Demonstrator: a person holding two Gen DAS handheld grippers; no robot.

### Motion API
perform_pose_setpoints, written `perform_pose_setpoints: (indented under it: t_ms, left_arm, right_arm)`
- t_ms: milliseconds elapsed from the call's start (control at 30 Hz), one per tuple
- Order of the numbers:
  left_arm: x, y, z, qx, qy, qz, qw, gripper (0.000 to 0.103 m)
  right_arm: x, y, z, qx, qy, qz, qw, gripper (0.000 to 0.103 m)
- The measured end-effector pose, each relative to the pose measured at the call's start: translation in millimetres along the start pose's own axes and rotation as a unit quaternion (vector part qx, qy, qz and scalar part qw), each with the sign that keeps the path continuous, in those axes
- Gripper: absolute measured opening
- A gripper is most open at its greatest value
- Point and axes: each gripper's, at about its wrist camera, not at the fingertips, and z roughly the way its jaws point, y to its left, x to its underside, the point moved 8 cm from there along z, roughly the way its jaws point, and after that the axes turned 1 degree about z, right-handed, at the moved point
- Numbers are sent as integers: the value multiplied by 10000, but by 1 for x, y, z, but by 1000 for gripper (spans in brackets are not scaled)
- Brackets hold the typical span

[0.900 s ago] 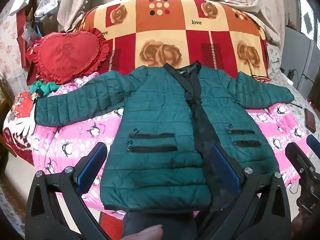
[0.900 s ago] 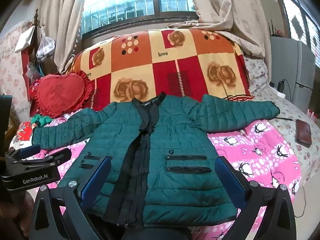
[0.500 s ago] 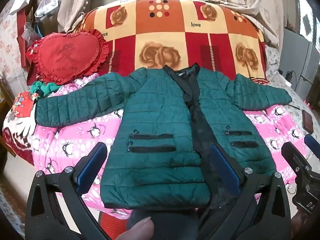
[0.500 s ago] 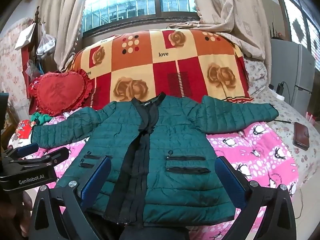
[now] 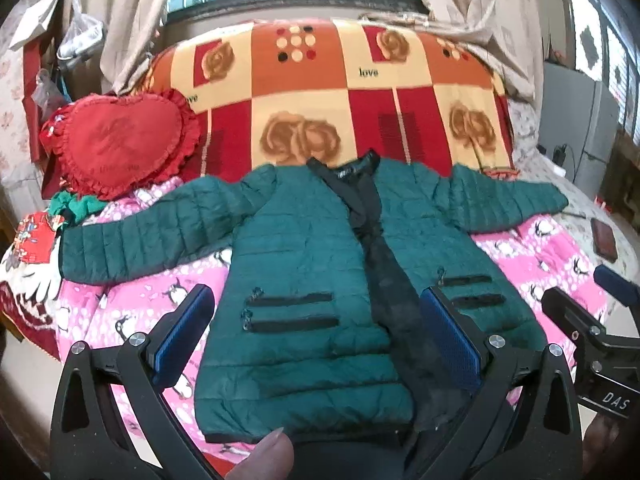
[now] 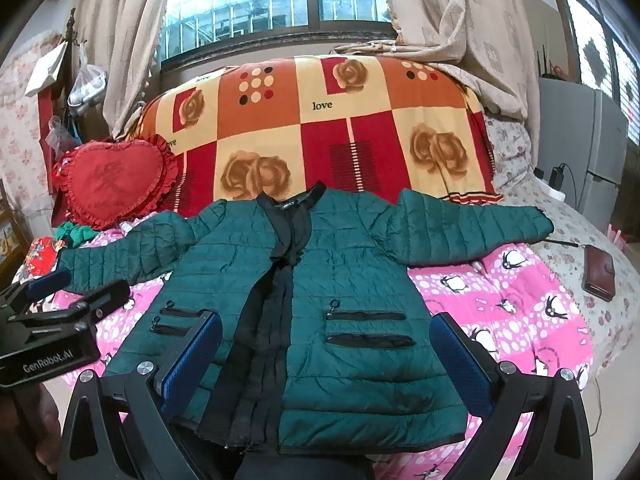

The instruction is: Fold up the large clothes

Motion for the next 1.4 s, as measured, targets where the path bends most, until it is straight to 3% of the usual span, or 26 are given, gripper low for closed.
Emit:
perform_pose_setpoints:
  t_ms: [200,300,867,967,1033,1233,1400]
  left_arm:
    - [6,0,8,-105,76,88,9999,103]
    - [7,-2,8,95,88,64,9999,103]
    - [16,13,24,265,293,-340,9986,103]
    - [19,17,33,-121,320,-216,9992,103]
    - [23,19,41,-181,333,-175,9991,103]
    - [47,17,76,-125,652,-441,9968,103]
    - [68,6,91,-120,823,-468,9954,103]
  right_arm:
    - [0,-1,0,44,-7,-21,10000,103]
    - [0,-2,2,51,13,-13,10000,103]
    - [-2,9,19,63,100,-180,9998,103]
    - [-4,11,26,6,-56,-124,9999,103]
    - [-3,13,34,-81,-116,-86,9999,103]
    - [14,19,65,-54,-362,-420,9984,103]
    - [40,4,86,48,-117,-152,9998,103]
